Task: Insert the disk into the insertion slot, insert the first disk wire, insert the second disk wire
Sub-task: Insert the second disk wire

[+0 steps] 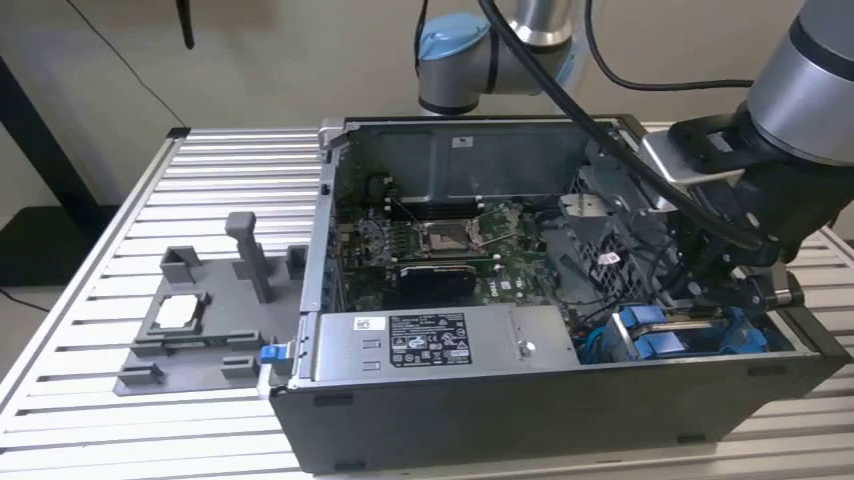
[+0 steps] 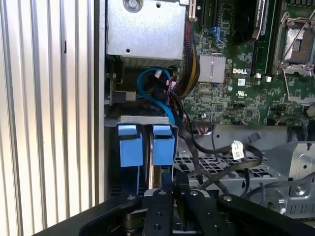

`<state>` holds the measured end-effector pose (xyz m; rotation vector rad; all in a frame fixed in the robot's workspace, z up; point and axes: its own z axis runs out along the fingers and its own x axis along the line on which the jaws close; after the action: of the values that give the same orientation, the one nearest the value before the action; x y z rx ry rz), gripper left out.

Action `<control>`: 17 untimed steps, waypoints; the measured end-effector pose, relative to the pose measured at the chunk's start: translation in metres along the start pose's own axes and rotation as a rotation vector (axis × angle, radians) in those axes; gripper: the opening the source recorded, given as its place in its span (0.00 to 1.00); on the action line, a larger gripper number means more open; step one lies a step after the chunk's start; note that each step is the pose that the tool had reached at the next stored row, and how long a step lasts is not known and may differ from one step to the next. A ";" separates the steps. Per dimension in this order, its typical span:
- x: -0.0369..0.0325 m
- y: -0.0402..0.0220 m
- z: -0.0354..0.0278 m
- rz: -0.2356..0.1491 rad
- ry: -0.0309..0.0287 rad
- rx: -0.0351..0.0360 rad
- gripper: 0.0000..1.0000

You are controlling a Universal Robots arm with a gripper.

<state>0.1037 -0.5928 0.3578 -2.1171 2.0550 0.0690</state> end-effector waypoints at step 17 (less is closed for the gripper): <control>0.0034 -0.0095 0.0140 0.036 -0.0037 0.0031 0.16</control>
<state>0.1147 -0.5936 0.3444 -2.0769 2.0898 0.0747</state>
